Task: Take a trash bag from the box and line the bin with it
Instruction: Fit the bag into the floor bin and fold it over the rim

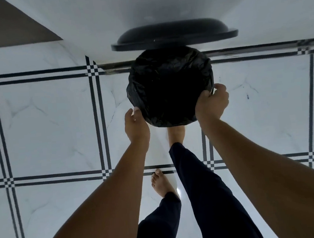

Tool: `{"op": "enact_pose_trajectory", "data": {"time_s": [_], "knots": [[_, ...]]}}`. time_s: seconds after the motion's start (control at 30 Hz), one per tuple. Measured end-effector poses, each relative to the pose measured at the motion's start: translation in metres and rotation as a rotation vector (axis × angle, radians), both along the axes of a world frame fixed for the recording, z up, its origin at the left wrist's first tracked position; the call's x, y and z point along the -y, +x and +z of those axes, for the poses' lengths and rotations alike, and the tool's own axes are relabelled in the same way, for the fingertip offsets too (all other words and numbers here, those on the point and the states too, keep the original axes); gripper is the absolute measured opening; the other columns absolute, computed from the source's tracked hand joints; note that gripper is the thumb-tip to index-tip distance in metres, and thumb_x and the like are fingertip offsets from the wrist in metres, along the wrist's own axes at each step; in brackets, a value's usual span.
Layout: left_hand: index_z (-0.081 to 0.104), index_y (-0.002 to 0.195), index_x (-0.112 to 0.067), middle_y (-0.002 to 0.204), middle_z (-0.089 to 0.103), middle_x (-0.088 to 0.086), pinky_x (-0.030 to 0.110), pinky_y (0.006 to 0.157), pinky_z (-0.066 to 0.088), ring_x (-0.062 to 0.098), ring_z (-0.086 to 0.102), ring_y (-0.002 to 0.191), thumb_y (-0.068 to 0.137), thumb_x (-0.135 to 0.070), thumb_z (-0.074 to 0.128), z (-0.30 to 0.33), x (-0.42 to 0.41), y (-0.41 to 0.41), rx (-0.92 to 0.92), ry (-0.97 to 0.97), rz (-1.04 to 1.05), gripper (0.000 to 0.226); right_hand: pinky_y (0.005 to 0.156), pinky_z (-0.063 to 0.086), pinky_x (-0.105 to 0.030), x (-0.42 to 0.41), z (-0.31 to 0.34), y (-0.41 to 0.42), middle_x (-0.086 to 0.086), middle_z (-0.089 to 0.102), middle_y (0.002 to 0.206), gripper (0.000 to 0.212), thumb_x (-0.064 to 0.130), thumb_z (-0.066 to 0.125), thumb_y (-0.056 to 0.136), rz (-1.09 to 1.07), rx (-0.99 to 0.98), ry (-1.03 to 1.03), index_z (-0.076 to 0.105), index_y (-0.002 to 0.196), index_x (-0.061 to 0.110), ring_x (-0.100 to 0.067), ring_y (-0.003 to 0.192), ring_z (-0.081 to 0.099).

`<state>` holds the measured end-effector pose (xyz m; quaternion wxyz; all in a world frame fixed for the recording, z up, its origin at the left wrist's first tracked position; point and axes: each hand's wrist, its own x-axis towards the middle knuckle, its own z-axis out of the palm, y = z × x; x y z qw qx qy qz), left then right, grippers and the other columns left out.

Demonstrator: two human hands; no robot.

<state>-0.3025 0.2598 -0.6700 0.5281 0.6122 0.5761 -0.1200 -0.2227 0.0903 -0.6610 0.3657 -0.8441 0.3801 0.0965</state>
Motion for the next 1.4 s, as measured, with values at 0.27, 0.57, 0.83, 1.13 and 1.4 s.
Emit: {"op": "enact_pose_trajectory", "data": {"time_s": [0.27, 0.57, 0.83, 1.13, 1.4], "knots": [[0.065, 0.120, -0.016, 0.107, 0.060, -0.014, 0.032, 0.092, 0.050, 0.008, 0.056, 0.107, 0.102, -0.036, 0.046, 0.135, 0.006, 0.026, 0.524, 0.453, -0.471, 0.032, 0.089, 0.040, -0.019, -0.047, 0.132, -0.026, -0.002, 0.066, 0.101, 0.018, 0.011, 0.052, 0.093, 0.534, 0.455, 0.042, 0.067, 0.103, 0.010, -0.018, 0.099, 0.056], [0.046, 0.151, -0.025, 0.162, 0.036, 0.008, 0.048, 0.121, 0.023, 0.027, 0.025, 0.151, 0.106, -0.047, 0.033, 0.209, -0.021, 0.094, 0.522, 0.691, -0.785, 0.052, 0.104, 0.042, -0.046, -0.035, 0.196, 0.050, -0.012, 0.063, 0.133, 0.040, 0.034, 0.041, 0.103, 0.855, 0.610, -0.354, 0.068, 0.123, 0.011, -0.034, 0.127, 0.054], [0.044, 0.152, -0.023, 0.158, 0.042, 0.011, 0.051, 0.119, 0.029, 0.034, 0.033, 0.148, 0.104, -0.051, 0.022, 0.165, -0.010, 0.102, 0.272, 0.665, -1.194, 0.059, 0.094, 0.050, -0.046, -0.003, 0.146, 0.052, -0.009, 0.067, 0.113, 0.048, 0.041, 0.031, 0.101, 1.046, 0.223, -0.306, 0.068, 0.116, 0.013, -0.032, 0.112, 0.059], [0.032, 0.157, -0.024, 0.165, 0.027, 0.011, 0.049, 0.121, 0.022, 0.033, 0.020, 0.153, 0.107, -0.046, 0.028, 0.052, 0.000, 0.035, -0.036, 0.626, -1.503, 0.054, 0.117, 0.036, -0.053, -0.005, 0.044, -0.011, -0.009, 0.038, 0.160, 0.047, 0.035, 0.038, 0.108, 1.159, -0.111, -0.261, 0.041, 0.152, 0.018, -0.031, 0.151, 0.028], [0.027, 0.158, -0.025, 0.165, 0.024, 0.013, 0.051, 0.122, 0.020, 0.033, 0.015, 0.155, 0.106, -0.045, 0.034, 0.045, -0.005, 0.014, -0.076, 0.600, -1.534, 0.056, 0.118, 0.033, -0.054, 0.002, 0.034, -0.025, -0.009, 0.035, 0.162, 0.052, 0.035, 0.040, 0.107, 1.205, -0.185, -0.267, 0.034, 0.155, 0.017, -0.033, 0.153, 0.024]]}}
